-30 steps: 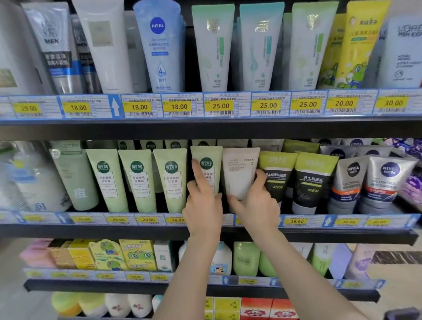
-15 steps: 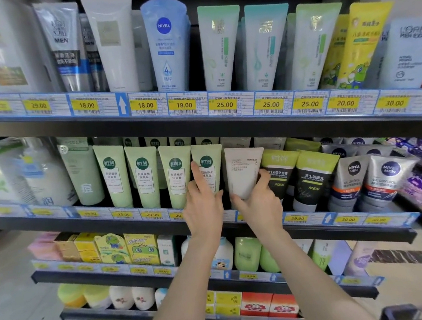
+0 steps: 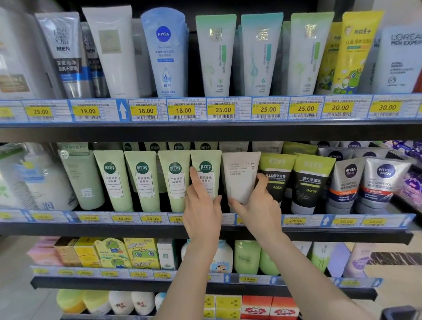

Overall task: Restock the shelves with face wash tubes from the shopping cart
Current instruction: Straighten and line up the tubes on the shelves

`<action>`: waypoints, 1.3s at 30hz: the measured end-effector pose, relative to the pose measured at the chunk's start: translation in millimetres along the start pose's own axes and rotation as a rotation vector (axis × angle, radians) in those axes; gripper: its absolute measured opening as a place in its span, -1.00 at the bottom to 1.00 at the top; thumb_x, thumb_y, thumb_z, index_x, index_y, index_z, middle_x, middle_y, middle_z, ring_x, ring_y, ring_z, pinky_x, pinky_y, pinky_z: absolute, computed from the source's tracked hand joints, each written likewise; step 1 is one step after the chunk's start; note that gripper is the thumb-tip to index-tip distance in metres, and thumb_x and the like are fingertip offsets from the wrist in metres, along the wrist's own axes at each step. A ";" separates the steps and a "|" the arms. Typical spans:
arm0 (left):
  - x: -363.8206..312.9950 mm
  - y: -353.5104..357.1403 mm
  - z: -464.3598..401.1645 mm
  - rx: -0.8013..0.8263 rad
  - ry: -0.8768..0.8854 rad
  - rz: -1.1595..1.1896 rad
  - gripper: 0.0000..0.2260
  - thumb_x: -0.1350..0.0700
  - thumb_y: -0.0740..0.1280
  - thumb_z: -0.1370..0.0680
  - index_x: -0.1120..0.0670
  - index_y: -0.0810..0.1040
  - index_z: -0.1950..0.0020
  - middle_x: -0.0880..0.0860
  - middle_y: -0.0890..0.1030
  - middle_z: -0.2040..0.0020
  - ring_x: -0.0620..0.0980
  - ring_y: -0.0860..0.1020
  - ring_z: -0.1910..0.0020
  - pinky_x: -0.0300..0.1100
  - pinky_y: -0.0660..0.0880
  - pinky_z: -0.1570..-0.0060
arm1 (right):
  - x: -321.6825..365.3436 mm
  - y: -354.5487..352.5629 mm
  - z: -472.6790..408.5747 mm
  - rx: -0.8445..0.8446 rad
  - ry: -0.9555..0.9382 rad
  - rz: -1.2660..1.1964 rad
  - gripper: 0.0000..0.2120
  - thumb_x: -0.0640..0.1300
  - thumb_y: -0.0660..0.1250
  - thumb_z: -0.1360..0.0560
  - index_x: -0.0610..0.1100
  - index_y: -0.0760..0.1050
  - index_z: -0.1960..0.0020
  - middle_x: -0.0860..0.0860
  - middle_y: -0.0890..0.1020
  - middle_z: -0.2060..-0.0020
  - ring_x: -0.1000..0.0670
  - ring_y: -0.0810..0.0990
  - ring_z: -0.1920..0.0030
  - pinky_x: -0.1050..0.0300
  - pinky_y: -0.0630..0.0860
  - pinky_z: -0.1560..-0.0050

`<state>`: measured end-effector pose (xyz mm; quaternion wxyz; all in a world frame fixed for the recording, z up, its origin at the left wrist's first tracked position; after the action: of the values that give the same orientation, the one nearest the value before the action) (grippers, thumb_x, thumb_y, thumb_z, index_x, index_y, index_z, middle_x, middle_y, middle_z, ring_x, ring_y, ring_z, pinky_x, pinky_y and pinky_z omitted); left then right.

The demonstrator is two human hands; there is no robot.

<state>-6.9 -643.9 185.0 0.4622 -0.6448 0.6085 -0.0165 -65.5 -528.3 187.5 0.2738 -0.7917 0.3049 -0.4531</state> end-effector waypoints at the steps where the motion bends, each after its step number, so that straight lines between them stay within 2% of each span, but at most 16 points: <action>1: 0.1 -0.5 -0.1 0.007 -0.003 0.001 -0.21 0.08 0.47 -0.42 0.22 0.10 -0.50 0.24 0.52 -0.11 0.19 0.59 0.03 -0.03 0.55 0.26 | 0.8 -0.1 0.0 0.001 0.001 -0.002 -0.28 0.13 0.36 -0.43 -0.19 0.11 -0.39 -0.13 0.58 -0.11 -0.19 0.61 -0.02 0.03 0.50 0.16; 6: 0.5 0.6 0.2 0.027 -0.003 0.000 -0.21 0.08 0.47 -0.41 0.22 0.11 -0.50 0.24 0.52 -0.10 0.19 0.59 0.02 -0.03 0.55 0.25 | 0.4 -1.7 2.0 0.013 0.006 0.000 -0.28 0.13 0.36 -0.43 -0.19 0.10 -0.39 -0.13 0.58 -0.10 -0.18 0.62 -0.02 0.06 0.49 0.19; 10: 0.3 -0.4 -0.5 0.059 -0.028 0.012 -0.23 0.05 0.40 -0.47 0.19 0.02 -0.52 0.22 0.48 -0.17 0.17 0.55 -0.06 -0.02 0.53 0.15 | 0.6 -2.5 2.5 0.024 0.013 0.004 -0.29 0.14 0.35 -0.44 -0.17 0.10 -0.38 -0.11 0.58 -0.12 -0.16 0.61 -0.04 0.08 0.45 0.20; 13: -0.3 -1.9 0.3 0.049 -0.023 0.021 -0.22 0.05 0.41 -0.47 0.20 0.03 -0.52 0.23 0.49 -0.15 0.18 0.56 -0.04 -0.02 0.53 0.18 | 0.5 -3.2 3.8 0.025 0.012 0.004 -0.29 0.14 0.35 -0.45 -0.18 0.09 -0.39 -0.11 0.57 -0.13 -0.16 0.61 -0.04 0.07 0.47 0.18; 19: 1.6 -2.3 4.0 0.082 -0.014 0.060 -0.20 -0.02 0.40 -0.48 0.21 0.01 -0.52 0.28 0.41 -0.29 0.21 0.53 -0.12 0.01 0.55 0.10 | 1.0 -5.2 6.2 0.061 0.036 -0.002 -0.25 0.14 0.35 -0.44 -0.15 0.05 -0.43 -0.10 0.56 -0.14 -0.15 0.60 -0.06 0.08 0.46 0.17; 22: 3.8 -6.4 7.0 0.082 0.006 0.043 -0.24 0.01 0.39 -0.48 0.22 0.04 -0.51 0.28 0.44 -0.25 0.22 0.53 -0.12 0.03 0.54 0.07 | 1.0 -10.2 8.6 0.076 0.040 0.010 -0.24 0.13 0.35 -0.45 -0.14 0.05 -0.45 -0.10 0.53 -0.18 -0.13 0.59 -0.09 0.03 0.51 0.09; 24: 5.0 -11.5 10.3 0.100 0.016 -0.008 -0.29 0.02 0.39 -0.48 0.21 0.11 -0.50 0.26 0.46 -0.22 0.20 0.52 -0.13 0.02 0.54 0.05 | 1.5 -16.5 12.8 0.080 0.030 0.036 -0.30 0.08 0.34 -0.47 -0.14 0.08 -0.44 -0.11 0.50 -0.21 -0.12 0.57 -0.12 0.02 0.51 0.04; 27: 3.2 -22.3 16.5 0.128 0.073 -0.150 -0.40 0.03 0.43 -0.45 0.19 0.32 -0.41 0.20 0.52 -0.14 0.15 0.56 -0.06 -0.02 0.55 0.12 | 1.6 -31.7 21.3 0.065 0.027 0.092 -0.41 0.00 0.31 -0.51 -0.14 0.15 -0.43 -0.10 0.47 -0.25 -0.10 0.52 -0.19 0.04 0.51 -0.04; 30: -7.1 -32.2 23.2 0.124 0.170 -0.282 -0.53 0.06 0.54 -0.31 0.16 0.55 -0.16 0.14 0.59 0.04 0.11 0.60 0.13 -0.06 0.54 0.29 | -0.2 -50.6 31.7 0.054 0.043 0.144 -0.46 -0.02 0.30 -0.52 -0.14 0.20 -0.41 -0.08 0.45 -0.23 -0.08 0.48 -0.20 0.05 0.49 -0.04; 34: -34.1 -40.6 36.0 0.132 0.266 -0.315 -0.65 0.12 0.57 -0.20 0.13 0.61 0.06 0.11 0.62 0.14 0.11 0.59 0.23 -0.11 0.53 0.30 | -11.8 -81.7 48.6 0.027 0.081 0.177 -0.45 -0.01 0.29 -0.52 -0.15 0.19 -0.42 -0.09 0.42 -0.24 -0.09 0.44 -0.21 0.04 0.50 -0.05; 37: -57.6 -42.6 46.0 0.185 0.301 -0.321 -0.66 0.11 0.54 -0.24 0.11 0.60 0.03 0.09 0.61 0.12 0.11 0.59 0.19 -0.07 0.51 0.27 | -24.7 -103.1 55.9 0.044 0.131 0.206 -0.42 0.02 0.28 -0.53 -0.16 0.15 -0.44 -0.10 0.38 -0.29 -0.09 0.42 -0.26 0.07 0.48 -0.11; 39: -71.9 -43.1 52.9 0.256 0.278 -0.291 -0.65 0.08 0.39 -0.42 0.10 0.52 -0.18 0.09 0.57 -0.05 0.11 0.56 0.01 -0.04 0.48 0.09 | -34.1 -112.9 56.1 0.073 0.178 0.187 -0.38 0.01 0.27 -0.53 -0.15 0.08 -0.46 -0.09 0.33 -0.34 -0.09 0.40 -0.28 0.06 0.47 -0.15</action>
<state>38.5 -563.1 220.2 0.4448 -0.6535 0.5597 -0.2485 -3.1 -419.6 224.2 0.3152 -0.7060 0.3837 -0.5050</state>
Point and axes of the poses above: each hand's wrist, its own z-axis away from the middle knuckle, its own y-axis out of the palm, x = y × z, the point moved 4 cm from there along -z, towards the middle knuckle
